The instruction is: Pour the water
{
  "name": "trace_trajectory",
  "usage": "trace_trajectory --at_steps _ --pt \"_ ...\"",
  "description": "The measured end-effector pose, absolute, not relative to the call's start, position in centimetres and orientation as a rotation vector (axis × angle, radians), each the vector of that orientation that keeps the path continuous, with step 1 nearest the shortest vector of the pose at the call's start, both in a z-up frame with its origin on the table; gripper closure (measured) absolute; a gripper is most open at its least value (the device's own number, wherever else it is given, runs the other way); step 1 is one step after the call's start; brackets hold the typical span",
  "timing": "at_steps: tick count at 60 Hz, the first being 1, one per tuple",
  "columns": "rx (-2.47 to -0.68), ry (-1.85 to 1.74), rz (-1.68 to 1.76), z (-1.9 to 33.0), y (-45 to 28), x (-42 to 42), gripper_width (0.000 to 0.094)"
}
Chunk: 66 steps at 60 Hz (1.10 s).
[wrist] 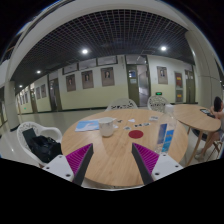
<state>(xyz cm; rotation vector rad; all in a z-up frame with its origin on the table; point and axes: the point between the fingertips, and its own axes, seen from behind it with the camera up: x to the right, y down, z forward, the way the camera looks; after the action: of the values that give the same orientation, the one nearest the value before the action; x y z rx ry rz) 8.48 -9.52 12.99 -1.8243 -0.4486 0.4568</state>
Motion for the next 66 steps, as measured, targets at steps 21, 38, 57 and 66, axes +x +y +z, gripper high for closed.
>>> trace_trajectory --at_steps 21,38,57,66 --pt "-1.792 -0.309 0.193 11.8 -3.1 18.4 0.0109" --pt "-1.759 -0.292 0.182 8.5 10.0 22.4 0.0106" --pt "-1.689 -0.35 0.23 9.0 12.8 19.5 0.0477" --pt "-1.705 -0.313 0.226 8.7 13.0 19.7 0.0538"
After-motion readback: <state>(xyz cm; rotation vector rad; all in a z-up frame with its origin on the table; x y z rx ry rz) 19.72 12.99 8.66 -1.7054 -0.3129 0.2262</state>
